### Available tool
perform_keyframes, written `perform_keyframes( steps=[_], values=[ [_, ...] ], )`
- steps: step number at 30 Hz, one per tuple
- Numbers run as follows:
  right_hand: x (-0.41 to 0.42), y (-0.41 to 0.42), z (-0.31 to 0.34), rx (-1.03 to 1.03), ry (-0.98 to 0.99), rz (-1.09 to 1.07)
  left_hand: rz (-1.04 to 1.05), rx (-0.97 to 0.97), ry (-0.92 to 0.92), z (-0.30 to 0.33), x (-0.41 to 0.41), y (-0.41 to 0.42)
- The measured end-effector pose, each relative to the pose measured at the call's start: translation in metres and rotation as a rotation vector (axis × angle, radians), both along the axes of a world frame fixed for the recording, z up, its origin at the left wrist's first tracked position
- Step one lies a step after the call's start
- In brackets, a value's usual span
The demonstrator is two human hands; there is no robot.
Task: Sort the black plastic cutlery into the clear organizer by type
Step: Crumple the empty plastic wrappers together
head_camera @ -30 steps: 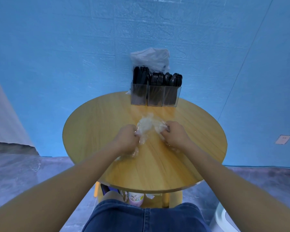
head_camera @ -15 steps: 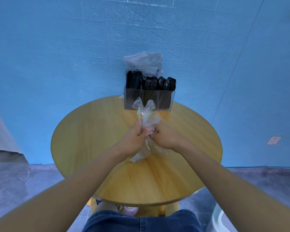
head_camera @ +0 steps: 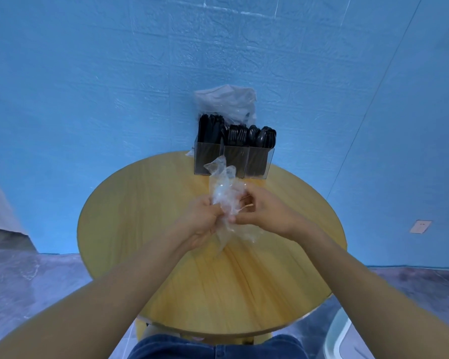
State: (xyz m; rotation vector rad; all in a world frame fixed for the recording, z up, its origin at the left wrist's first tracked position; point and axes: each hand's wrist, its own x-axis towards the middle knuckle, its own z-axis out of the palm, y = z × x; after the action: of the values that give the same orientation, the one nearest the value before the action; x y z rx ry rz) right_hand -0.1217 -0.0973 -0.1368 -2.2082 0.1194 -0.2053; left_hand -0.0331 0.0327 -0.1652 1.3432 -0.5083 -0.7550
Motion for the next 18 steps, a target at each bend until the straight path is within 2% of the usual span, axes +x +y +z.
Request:
perform_keyframes(
  steps=[2, 6, 9, 13, 18],
  values=[
    [-0.008, -0.005, 0.006, -0.052, -0.035, -0.075, 0.054, 0.098, -0.044, -0.001, 0.011, 0.005],
    [-0.008, 0.013, 0.017, -0.555, -0.201, 0.037, 0.066, 0.313, -0.267, 0.001, 0.018, 0.005],
    [0.004, 0.021, 0.012, -0.756, -0.137, 0.058, -0.007, 0.294, -0.351, 0.015, 0.007, -0.001],
    [0.001, 0.017, 0.010, -0.632, -0.167, -0.071, -0.034, 0.180, -0.293, 0.031, 0.004, 0.003],
    [-0.011, 0.020, 0.016, -0.327, -0.232, -0.193, -0.068, 0.013, -0.094, 0.039, 0.002, -0.001]
  ],
)
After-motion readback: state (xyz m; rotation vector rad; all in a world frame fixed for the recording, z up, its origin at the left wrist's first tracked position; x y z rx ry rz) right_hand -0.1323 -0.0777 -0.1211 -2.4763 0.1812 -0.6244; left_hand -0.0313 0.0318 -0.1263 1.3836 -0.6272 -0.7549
